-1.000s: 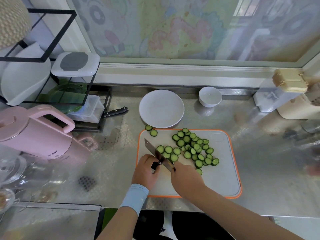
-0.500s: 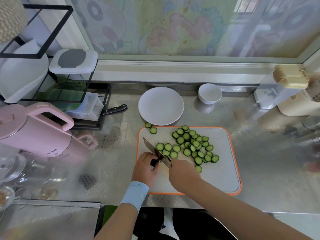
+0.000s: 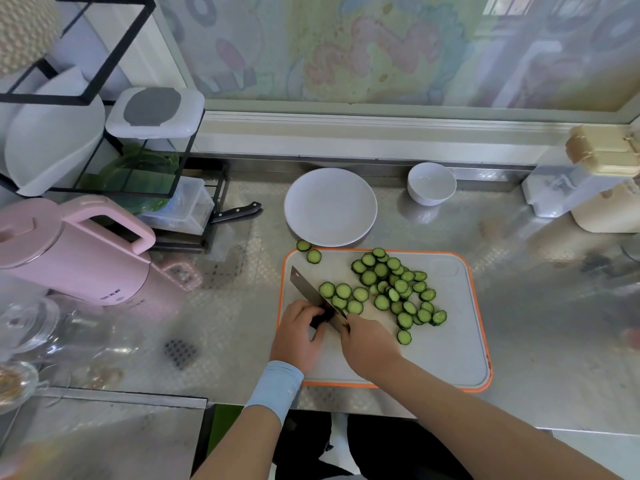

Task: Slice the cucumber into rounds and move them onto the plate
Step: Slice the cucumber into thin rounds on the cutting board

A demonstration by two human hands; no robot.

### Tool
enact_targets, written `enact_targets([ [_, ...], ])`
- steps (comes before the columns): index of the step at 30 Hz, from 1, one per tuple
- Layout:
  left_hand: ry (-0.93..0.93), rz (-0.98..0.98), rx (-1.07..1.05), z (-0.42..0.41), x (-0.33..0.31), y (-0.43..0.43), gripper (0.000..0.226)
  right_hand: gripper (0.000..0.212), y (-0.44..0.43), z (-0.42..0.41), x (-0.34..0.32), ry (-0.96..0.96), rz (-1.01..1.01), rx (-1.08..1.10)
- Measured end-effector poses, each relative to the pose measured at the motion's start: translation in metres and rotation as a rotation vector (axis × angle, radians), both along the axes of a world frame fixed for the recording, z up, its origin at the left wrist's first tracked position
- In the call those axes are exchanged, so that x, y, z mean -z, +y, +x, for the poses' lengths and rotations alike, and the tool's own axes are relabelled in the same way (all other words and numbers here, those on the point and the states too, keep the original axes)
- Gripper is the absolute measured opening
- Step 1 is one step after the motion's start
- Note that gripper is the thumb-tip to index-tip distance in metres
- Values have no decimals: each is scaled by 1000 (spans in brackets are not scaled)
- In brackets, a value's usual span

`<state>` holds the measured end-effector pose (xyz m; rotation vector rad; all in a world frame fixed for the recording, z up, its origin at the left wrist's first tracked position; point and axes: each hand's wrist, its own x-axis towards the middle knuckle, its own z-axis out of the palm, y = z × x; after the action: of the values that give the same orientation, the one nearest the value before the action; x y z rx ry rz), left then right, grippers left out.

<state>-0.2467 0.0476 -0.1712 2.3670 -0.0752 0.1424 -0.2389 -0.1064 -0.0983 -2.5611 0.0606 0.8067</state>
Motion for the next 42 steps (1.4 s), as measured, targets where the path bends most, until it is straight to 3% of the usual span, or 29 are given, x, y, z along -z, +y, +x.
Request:
enact_targets([
  [7,7,-32,-20,-1,0,3,18,26,-3,-3,-17,-67,1,5],
  [13,-19,-44,-14,-1,1,5,20,19,-2,-13,-30,-120,-76,-68],
  [26,-6,-51,-38,-3,-2,2,20,8,-1,-21,-35,-79,-140,-92],
  [42,30,-32,-16,1,-1,4,18,10,5,-17,-29,-57,-168,-116],
])
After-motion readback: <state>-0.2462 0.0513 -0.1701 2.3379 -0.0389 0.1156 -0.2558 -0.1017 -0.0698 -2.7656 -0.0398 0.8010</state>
